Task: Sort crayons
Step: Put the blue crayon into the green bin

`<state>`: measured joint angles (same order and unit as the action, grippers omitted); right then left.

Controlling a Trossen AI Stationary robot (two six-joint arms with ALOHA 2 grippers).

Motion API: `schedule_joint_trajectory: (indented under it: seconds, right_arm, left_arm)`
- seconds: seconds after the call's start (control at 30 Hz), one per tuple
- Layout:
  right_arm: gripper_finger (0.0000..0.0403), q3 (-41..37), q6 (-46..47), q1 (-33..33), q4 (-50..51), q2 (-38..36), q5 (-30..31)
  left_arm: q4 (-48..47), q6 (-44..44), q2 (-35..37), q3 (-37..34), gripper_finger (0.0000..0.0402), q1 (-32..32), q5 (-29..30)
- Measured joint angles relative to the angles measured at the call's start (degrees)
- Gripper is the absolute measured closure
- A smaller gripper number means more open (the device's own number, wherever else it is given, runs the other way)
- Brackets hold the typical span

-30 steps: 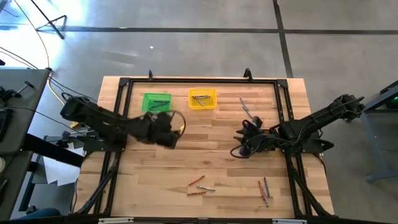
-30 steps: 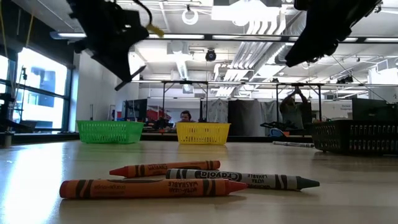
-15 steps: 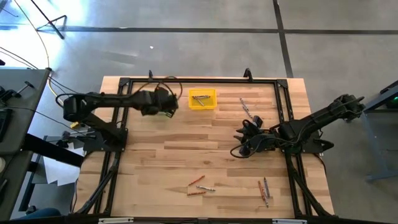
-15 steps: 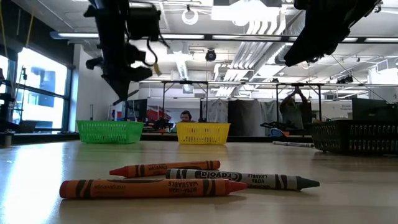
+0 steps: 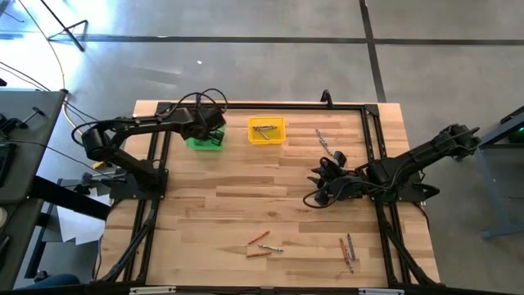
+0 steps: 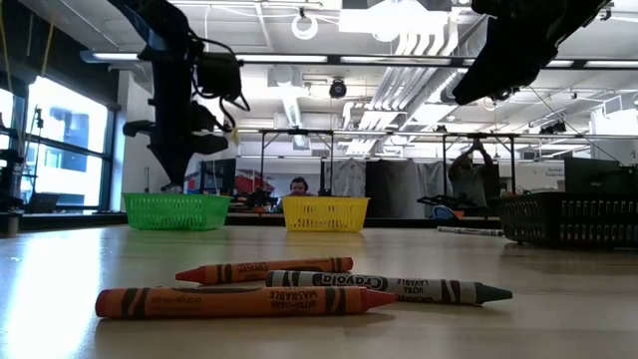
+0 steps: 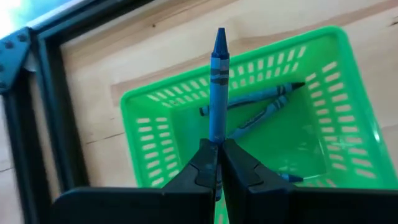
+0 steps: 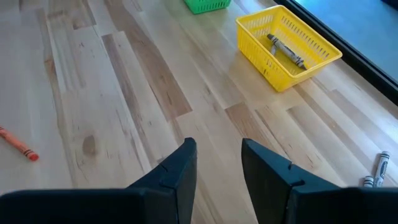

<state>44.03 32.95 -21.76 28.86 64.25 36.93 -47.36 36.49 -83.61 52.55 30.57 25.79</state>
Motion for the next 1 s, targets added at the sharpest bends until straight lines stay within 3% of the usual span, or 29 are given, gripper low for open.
schedule_joint_trajectory:
  seconds: [0.53, 1.0]
  right_arm:
    - [0.0281, 0.00, 0.00, 0.00, 0.00, 0.00, -0.02]
    - [0.0281, 0.00, 0.02, 0.00, 0.01, 0.00, -0.07]
  left_arm:
    - [2.31, -1.16, 0.00, -0.41, 0.0400, 0.61, -0.64]
    - [2.28, -1.97, 0.00, -0.39, 0.0328, 0.54, -1.65]
